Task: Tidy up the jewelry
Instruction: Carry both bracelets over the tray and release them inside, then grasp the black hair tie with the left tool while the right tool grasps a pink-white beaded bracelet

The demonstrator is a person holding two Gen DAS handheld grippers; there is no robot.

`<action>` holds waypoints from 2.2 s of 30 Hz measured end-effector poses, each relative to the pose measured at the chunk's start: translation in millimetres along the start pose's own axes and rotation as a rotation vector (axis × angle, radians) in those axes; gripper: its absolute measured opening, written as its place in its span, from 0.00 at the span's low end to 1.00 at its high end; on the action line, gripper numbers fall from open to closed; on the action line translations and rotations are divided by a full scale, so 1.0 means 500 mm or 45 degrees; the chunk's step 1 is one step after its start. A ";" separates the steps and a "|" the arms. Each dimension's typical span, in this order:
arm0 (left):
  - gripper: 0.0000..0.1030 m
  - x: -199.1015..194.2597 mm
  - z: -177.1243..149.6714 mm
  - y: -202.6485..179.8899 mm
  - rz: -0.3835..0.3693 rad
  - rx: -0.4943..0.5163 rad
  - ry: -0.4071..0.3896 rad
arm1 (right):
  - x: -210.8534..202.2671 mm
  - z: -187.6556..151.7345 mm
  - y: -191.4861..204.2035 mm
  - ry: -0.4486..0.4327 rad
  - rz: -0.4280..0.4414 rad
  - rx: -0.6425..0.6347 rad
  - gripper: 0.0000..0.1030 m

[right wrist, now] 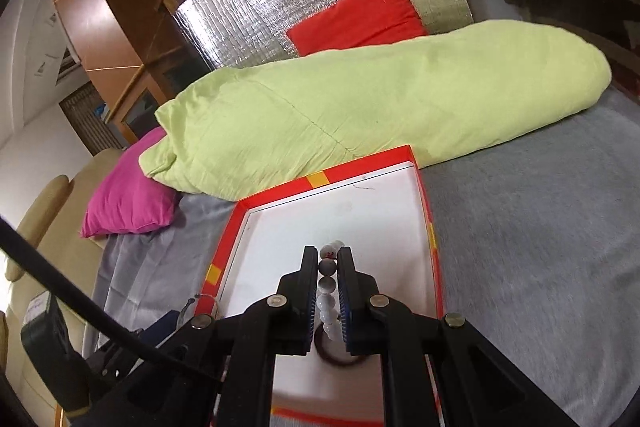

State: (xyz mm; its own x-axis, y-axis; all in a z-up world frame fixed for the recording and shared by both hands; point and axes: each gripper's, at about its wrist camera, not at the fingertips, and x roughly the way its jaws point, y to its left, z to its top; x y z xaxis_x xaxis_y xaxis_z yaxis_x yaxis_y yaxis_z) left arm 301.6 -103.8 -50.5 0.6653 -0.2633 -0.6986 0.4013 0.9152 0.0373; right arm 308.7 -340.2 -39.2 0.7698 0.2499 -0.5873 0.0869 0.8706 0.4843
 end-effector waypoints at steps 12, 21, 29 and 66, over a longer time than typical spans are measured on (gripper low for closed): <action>0.61 0.056 0.014 -0.011 0.033 0.061 0.050 | 0.094 0.028 0.006 0.054 0.041 0.039 0.10; 0.61 0.070 0.008 -0.025 0.031 0.107 0.082 | 0.137 0.026 -0.016 0.086 0.000 0.096 0.10; 0.61 0.069 0.003 -0.036 0.023 0.149 0.099 | 0.136 0.023 -0.032 0.081 -0.107 0.087 0.13; 0.67 -0.155 -0.115 0.105 0.222 -0.008 0.050 | -0.133 -0.160 0.032 0.230 -0.072 -0.170 0.24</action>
State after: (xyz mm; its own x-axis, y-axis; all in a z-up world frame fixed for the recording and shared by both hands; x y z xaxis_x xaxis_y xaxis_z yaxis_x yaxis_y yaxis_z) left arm 235.1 -17.7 -35.7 0.6993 -0.0887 -0.7093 0.2783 0.9478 0.1559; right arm 208.4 -308.8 -44.2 0.6393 0.2601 -0.7236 0.0332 0.9308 0.3640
